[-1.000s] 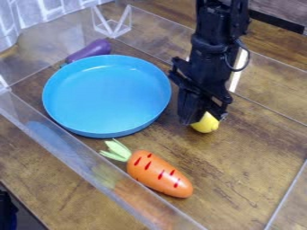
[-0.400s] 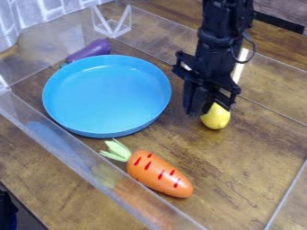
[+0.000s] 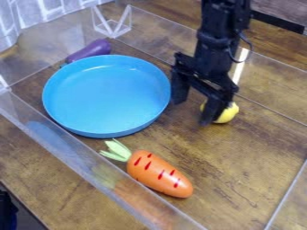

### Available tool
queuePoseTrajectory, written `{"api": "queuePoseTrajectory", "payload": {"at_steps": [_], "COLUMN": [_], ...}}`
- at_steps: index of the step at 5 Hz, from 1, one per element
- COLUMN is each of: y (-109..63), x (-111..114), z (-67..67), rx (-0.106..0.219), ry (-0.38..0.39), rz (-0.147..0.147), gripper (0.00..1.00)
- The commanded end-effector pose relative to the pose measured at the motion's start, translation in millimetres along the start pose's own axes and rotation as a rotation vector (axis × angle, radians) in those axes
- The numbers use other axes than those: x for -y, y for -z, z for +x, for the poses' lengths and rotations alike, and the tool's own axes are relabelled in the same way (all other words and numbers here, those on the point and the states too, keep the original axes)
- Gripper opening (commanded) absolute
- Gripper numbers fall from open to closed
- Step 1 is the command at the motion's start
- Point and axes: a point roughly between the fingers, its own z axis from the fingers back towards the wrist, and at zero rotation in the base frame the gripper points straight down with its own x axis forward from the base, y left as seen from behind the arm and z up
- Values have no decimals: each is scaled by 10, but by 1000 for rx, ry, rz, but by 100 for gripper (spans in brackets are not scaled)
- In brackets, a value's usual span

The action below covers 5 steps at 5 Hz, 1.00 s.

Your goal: Put the lemon on the blue tray

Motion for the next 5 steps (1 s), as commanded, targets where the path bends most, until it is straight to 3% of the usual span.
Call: {"api": "queuePoseTrajectory", "payload": {"at_steps": [1, 2, 4, 5], "y": [-176, -175, -56, -100], "x": [-118, -203, 130, 296], "z": [170, 232, 400, 537], "rx": [71, 79, 102, 120], "ry": [-90, -169, -98, -30], "rz": [-3, -12, -30, -37], "gripper": [100, 100, 100, 100]}}
